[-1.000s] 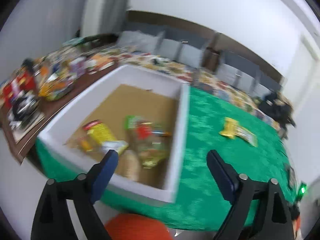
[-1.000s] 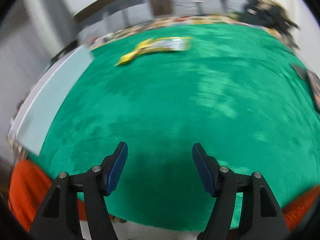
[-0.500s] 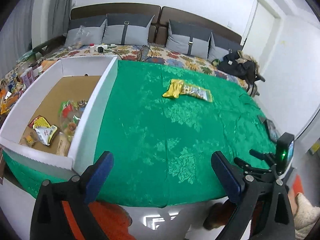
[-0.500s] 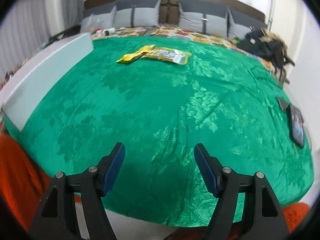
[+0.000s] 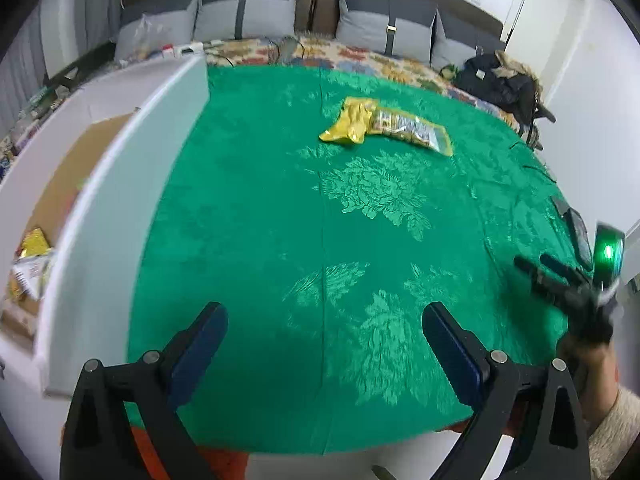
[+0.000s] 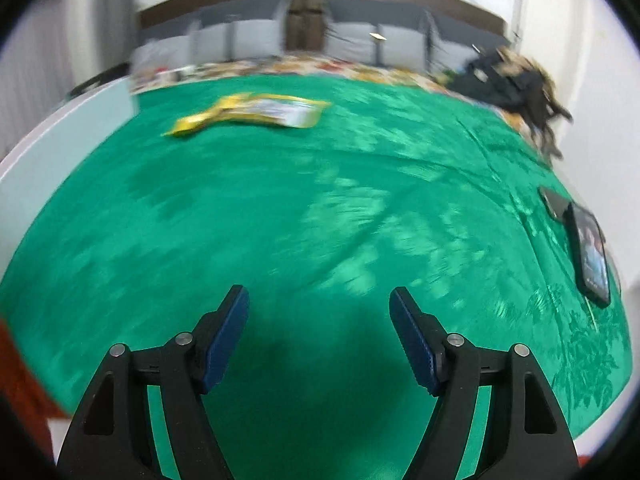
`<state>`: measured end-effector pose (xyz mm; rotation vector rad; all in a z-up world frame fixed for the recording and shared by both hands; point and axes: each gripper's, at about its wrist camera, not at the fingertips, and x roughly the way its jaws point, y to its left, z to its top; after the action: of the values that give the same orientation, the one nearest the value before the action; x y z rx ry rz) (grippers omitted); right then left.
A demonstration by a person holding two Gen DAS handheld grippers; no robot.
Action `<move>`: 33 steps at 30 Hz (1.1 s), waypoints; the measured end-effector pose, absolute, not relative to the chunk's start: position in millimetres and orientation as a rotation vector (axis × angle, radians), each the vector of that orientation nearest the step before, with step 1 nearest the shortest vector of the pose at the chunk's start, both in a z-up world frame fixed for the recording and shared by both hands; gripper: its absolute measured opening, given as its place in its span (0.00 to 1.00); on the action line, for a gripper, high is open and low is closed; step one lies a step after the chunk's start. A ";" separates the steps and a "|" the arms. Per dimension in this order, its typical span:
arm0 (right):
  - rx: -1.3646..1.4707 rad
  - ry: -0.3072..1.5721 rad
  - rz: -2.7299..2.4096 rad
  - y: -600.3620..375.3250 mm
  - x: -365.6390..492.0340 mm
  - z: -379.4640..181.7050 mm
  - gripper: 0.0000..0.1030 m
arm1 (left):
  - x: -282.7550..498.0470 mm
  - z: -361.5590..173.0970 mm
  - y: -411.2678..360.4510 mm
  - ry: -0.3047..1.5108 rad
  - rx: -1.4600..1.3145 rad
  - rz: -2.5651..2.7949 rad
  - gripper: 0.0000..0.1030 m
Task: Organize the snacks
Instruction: 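Move both grippers back over the bed toward the yellow packs, then grasp the long yellow pack with the left gripper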
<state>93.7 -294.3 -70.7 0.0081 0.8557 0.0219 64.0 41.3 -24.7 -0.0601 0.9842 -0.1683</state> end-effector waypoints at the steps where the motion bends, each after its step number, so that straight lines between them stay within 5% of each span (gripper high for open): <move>1: 0.033 0.872 0.001 -305.3 106.9 -74.5 0.74 | 72.1 -28.3 38.7 0.994 -0.056 -0.170 0.94; 9: 0.116 0.888 -0.087 -357.1 172.7 -83.9 0.78 | 162.5 -45.2 13.5 1.012 -0.025 -0.199 0.94; 29: 0.079 0.908 -0.079 -350.1 175.6 -86.9 0.86 | 374.0 -86.6 -48.9 1.058 0.181 -0.256 0.94; 33: 0.078 0.908 -0.078 -350.1 175.5 -86.9 0.86 | 381.2 -101.5 -41.4 1.098 0.191 -0.259 0.83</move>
<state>175.5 -350.1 -86.9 0.0783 0.9085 -0.0781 381.2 -41.4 -101.5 0.1906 1.0984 -0.2592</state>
